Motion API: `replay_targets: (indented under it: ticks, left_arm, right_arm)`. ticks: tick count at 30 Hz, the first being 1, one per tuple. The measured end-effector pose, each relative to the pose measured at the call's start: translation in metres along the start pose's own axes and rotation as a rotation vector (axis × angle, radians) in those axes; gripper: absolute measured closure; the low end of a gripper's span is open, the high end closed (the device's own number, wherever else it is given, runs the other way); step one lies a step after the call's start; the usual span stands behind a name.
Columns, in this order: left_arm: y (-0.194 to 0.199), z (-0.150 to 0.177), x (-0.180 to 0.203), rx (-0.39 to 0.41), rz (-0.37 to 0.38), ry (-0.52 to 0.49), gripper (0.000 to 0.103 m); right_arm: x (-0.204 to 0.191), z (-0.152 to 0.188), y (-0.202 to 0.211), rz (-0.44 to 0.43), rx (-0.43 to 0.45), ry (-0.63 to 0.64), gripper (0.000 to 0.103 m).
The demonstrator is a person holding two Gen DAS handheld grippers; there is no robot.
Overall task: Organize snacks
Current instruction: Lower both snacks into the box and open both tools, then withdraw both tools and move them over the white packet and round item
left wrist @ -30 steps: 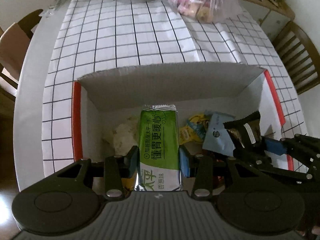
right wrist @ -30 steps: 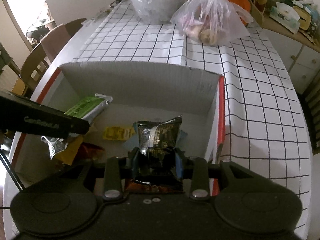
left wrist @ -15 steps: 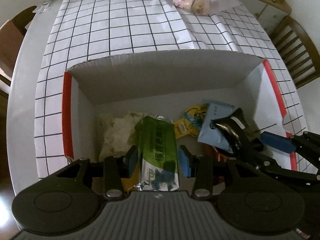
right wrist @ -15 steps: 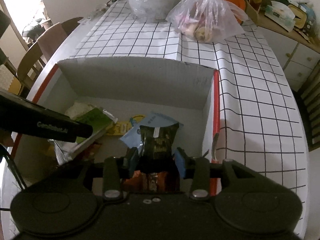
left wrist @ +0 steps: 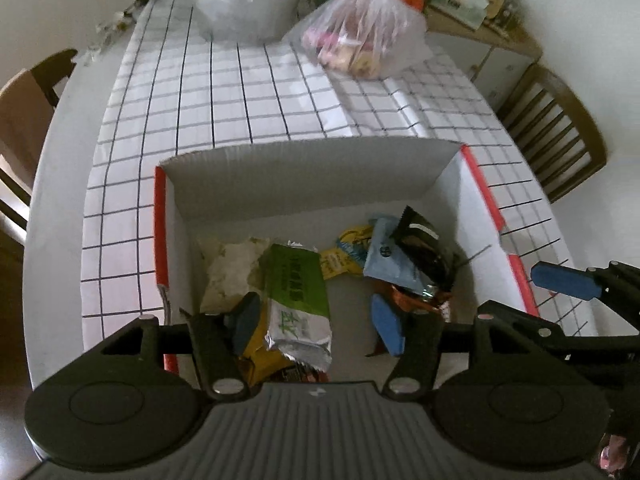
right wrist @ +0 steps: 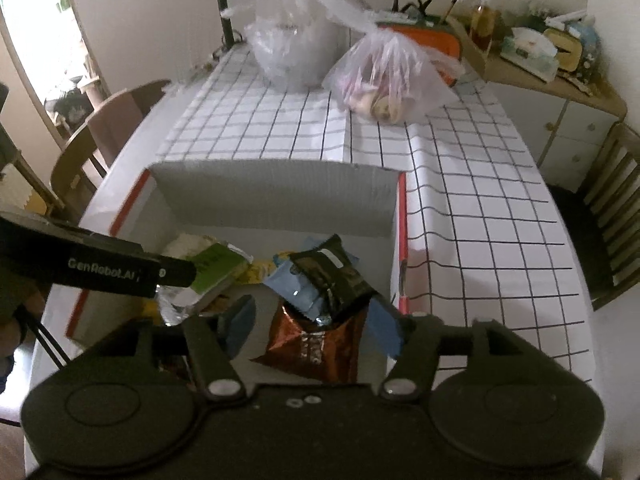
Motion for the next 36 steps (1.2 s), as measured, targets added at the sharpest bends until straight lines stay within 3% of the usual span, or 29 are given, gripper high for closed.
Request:
replay_targets:
  ticks: [9, 13, 15, 18, 25, 30, 33, 36]
  left_arm:
    - [0.046, 0.025, 0.013, 0.096, 0.014, -0.028, 0.036]
    - [0.065, 0.041, 0.023, 0.142, 0.012, -0.034, 0.032]
    - [0.072, 0.049, 0.028, 0.160, 0.011, -0.037, 0.030]
    - [0.082, 0.063, 0.039, 0.181, 0.015, -0.038, 0.023]
    - [0.092, 0.098, 0.057, 0.201, 0.030, -0.005, 0.017]
    - [0.087, 0.126, 0.069, 0.177, 0.045, 0.018, 0.014]
    - [0.081, 0.141, 0.075, 0.163, 0.046, 0.029, 0.003]
    - [0.071, 0.158, 0.080, 0.144, 0.039, 0.045, 0.002]
  right_arm:
    - [-0.009, 0.009, 0.044, -0.020, 0.083, 0.009, 0.019]
    - [-0.007, 0.017, 0.062, -0.051, 0.122, 0.019, 0.015]
    - [-0.006, 0.023, 0.070, -0.062, 0.134, 0.025, 0.007]
    - [-0.003, 0.034, 0.082, -0.081, 0.145, 0.032, 0.004]
    - [0.006, 0.061, 0.104, -0.111, 0.163, 0.065, 0.001]
    - [0.014, 0.084, 0.109, -0.117, 0.148, 0.082, 0.000]
    - [0.020, 0.101, 0.112, -0.110, 0.150, 0.086, 0.000]
    - [0.029, 0.120, 0.115, -0.096, 0.160, 0.086, 0.000]
Point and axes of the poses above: each gripper's, at about its wrist camera, not at the fingertips, and y roughly against the way its jaws point, x to its right, z to its underside, the point moved 5 cm from there along -y, roughly the way its jaws point, and after that the axes turned 7 degrees about y, right-handed, at the moved point
